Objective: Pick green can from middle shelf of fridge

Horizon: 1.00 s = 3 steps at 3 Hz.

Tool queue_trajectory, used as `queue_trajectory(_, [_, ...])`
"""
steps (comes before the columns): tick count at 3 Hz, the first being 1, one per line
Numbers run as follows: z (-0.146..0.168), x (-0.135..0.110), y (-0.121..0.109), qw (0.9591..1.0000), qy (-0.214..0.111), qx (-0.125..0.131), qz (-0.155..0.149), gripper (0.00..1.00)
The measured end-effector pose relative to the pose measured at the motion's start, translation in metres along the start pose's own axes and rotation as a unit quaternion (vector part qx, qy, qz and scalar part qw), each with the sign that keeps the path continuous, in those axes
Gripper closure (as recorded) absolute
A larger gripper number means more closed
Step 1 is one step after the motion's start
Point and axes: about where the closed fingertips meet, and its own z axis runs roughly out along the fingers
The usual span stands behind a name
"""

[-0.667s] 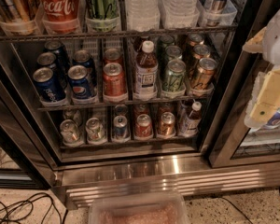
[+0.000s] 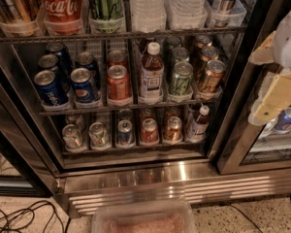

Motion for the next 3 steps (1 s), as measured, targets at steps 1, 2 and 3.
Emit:
queue_trajectory(1, [0.011, -0.002, 0.017, 0.999, -0.033, 0.007, 0.029, 0.41])
queue_trajectory(2, [0.042, -0.003, 0.042, 0.9934, -0.08, 0.016, 0.08, 0.65])
queue_trajectory(3, [0.081, 0.003, 0.054, 0.9771, -0.15, 0.013, 0.151, 0.88])
